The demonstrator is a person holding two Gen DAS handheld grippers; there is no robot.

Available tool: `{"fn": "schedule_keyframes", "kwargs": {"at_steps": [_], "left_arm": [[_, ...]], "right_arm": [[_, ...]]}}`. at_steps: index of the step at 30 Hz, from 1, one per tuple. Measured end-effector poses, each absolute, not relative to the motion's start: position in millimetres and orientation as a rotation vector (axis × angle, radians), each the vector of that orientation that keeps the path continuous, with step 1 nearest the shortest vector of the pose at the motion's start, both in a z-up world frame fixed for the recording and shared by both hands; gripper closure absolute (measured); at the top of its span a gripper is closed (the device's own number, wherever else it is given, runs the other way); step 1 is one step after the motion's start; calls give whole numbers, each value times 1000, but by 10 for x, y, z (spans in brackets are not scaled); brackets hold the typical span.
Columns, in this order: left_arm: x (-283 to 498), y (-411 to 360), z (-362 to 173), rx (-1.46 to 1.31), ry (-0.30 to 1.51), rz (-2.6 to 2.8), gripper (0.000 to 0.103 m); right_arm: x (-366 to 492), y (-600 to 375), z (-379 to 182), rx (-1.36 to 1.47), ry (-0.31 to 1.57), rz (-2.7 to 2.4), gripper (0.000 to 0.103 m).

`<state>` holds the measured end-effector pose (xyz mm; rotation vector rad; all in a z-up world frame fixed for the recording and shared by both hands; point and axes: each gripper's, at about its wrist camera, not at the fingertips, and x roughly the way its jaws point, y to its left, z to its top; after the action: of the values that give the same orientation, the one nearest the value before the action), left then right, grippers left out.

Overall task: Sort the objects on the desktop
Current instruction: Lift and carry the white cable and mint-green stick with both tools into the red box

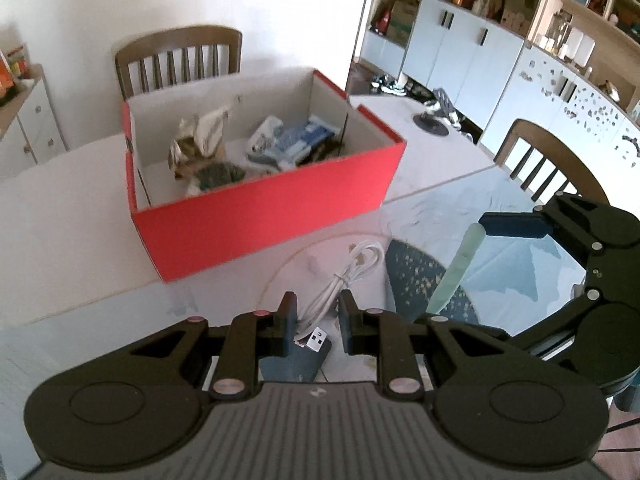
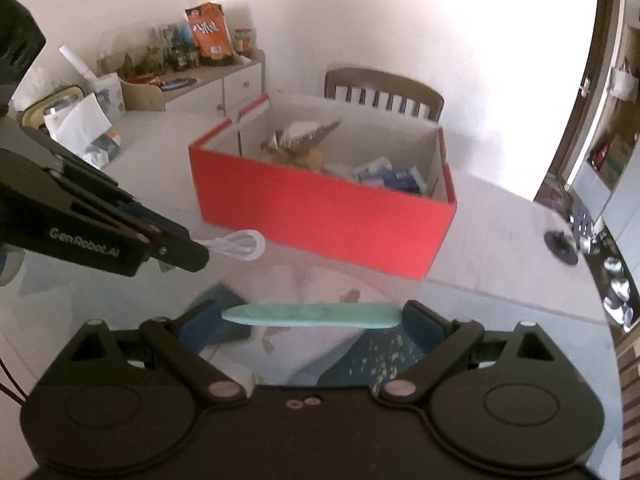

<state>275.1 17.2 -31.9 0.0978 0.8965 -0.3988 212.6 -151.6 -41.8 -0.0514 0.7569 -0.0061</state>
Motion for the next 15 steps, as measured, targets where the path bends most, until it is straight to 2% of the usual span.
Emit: {"fn": "schedule_keyframes", "kwargs": {"at_steps": [15], "left_arm": [[2909,267,192,65,814,-347,83]], "right_arm": [[2398,-1573,109,-94,704,-5,6]]}}
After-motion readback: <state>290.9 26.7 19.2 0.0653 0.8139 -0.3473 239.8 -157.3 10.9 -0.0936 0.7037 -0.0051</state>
